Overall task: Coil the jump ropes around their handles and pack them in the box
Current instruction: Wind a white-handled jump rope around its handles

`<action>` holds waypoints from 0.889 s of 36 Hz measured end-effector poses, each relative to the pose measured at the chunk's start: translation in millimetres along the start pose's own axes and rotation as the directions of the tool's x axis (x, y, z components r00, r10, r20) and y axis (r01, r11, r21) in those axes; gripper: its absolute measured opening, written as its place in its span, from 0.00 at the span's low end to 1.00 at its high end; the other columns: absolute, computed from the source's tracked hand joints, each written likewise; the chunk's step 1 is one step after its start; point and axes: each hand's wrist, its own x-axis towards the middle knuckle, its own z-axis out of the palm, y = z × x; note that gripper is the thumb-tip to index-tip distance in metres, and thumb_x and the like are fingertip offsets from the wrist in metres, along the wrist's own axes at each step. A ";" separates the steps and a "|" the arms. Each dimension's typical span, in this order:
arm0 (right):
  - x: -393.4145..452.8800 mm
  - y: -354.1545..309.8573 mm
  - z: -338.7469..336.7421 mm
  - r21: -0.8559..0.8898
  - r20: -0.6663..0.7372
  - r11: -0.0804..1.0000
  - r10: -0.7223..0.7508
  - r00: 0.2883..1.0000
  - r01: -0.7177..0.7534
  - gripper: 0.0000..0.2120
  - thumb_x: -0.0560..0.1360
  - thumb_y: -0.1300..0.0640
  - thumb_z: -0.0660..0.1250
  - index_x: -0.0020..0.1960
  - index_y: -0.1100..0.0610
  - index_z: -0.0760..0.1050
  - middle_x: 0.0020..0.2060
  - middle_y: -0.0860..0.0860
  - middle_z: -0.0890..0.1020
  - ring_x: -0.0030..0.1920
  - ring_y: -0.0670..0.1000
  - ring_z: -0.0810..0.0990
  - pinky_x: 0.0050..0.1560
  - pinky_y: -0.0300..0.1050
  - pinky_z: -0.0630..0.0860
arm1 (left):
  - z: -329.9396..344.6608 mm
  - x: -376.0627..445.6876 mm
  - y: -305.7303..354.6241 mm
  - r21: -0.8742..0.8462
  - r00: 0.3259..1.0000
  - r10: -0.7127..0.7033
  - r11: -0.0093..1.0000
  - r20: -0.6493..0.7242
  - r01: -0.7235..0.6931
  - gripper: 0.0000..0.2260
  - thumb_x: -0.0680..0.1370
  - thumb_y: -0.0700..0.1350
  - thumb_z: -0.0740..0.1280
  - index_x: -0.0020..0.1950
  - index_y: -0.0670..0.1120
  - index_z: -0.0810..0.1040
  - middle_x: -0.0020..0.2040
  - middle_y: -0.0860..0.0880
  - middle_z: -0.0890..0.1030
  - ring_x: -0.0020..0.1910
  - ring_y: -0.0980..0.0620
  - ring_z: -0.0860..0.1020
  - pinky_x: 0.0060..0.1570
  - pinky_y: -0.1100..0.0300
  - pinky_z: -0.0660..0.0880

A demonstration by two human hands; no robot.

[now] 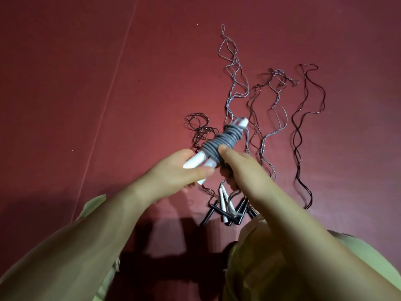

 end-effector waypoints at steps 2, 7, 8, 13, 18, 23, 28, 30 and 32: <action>7.8 -0.9 3.1 -0.035 -0.021 0.997 -0.068 0.997 0.067 0.18 0.71 0.38 0.58 0.35 0.52 0.69 0.26 0.47 0.66 0.27 0.47 0.62 0.33 0.46 0.58 | 0.1 -3.6 5.2 -0.294 0.986 -0.081 0.948 0.146 0.122 0.16 0.69 0.60 0.70 0.45 0.49 0.76 0.34 0.51 0.80 0.30 0.54 0.76 0.31 0.61 0.74; 17.1 -2.8 4.2 0.058 0.019 0.987 -0.152 0.988 0.151 0.19 0.72 0.41 0.55 0.30 0.53 0.68 0.22 0.45 0.67 0.26 0.46 0.63 0.32 0.45 0.59 | -4.7 -2.4 14.6 -0.617 0.895 -0.010 0.721 0.445 0.315 0.31 0.69 0.68 0.55 0.46 0.43 0.82 0.35 0.42 0.81 0.29 0.48 0.78 0.27 0.61 0.72; 17.4 -2.7 2.6 0.104 0.002 0.986 -0.135 0.991 0.134 0.20 0.74 0.43 0.55 0.28 0.52 0.68 0.21 0.45 0.66 0.24 0.46 0.62 0.31 0.44 0.59 | -3.5 -0.8 15.4 -0.639 0.887 -0.002 0.693 0.462 0.334 0.31 0.69 0.68 0.54 0.45 0.43 0.82 0.33 0.43 0.80 0.28 0.49 0.76 0.26 0.62 0.70; 25.4 0.0 -4.3 0.181 0.031 0.981 -0.072 0.997 0.065 0.21 0.70 0.36 0.58 0.27 0.50 0.73 0.28 0.55 0.68 0.31 0.54 0.63 0.34 0.50 0.58 | 4.6 7.0 17.5 -0.687 0.850 -0.024 0.577 0.526 0.441 0.27 0.70 0.68 0.53 0.41 0.45 0.75 0.29 0.50 0.68 0.24 0.55 0.64 0.22 0.66 0.59; 22.1 6.1 -15.9 0.065 0.186 0.995 0.058 0.981 -0.071 0.25 0.81 0.41 0.53 0.35 0.57 0.72 0.25 0.52 0.69 0.23 0.51 0.64 0.25 0.41 0.60 | 5.9 12.5 13.4 -0.606 0.816 -0.128 0.607 0.564 0.514 0.24 0.70 0.66 0.55 0.41 0.45 0.73 0.29 0.51 0.67 0.24 0.56 0.62 0.23 0.66 0.58; 16.8 10.5 -25.7 -0.119 0.258 0.976 0.205 0.944 -0.180 0.28 0.80 0.37 0.51 0.39 0.57 0.75 0.25 0.50 0.72 0.23 0.50 0.69 0.28 0.40 0.69 | 7.9 15.0 6.0 -0.427 0.806 -0.280 0.732 0.522 0.530 0.25 0.67 0.67 0.56 0.40 0.46 0.74 0.29 0.51 0.69 0.25 0.55 0.62 0.26 0.64 0.58; 14.1 11.7 -30.2 -0.229 0.222 0.952 0.256 0.941 -0.205 0.30 0.79 0.36 0.52 0.35 0.60 0.74 0.21 0.50 0.70 0.21 0.48 0.70 0.25 0.33 0.69 | 10.9 17.4 -1.1 -0.321 0.827 -0.359 0.796 0.433 0.513 0.26 0.70 0.67 0.54 0.39 0.46 0.75 0.27 0.50 0.71 0.24 0.55 0.62 0.28 0.62 0.58; 14.3 13.3 -31.4 -0.236 0.225 0.950 0.260 0.939 -0.206 0.30 0.79 0.36 0.53 0.34 0.60 0.73 0.20 0.50 0.70 0.21 0.48 0.70 0.24 0.31 0.68 | 10.5 17.1 -3.5 -0.300 0.836 -0.360 0.813 0.414 0.499 0.26 0.70 0.67 0.54 0.40 0.45 0.75 0.27 0.50 0.71 0.24 0.55 0.63 0.28 0.62 0.59; 15.5 14.6 -31.0 -0.204 0.254 0.954 0.269 0.929 -0.220 0.30 0.78 0.36 0.53 0.34 0.60 0.73 0.20 0.51 0.71 0.24 0.51 0.73 0.27 0.35 0.71 | 9.3 16.1 -4.2 -0.288 0.847 -0.352 0.829 0.398 0.479 0.26 0.67 0.67 0.56 0.40 0.45 0.76 0.27 0.50 0.71 0.25 0.55 0.63 0.28 0.63 0.59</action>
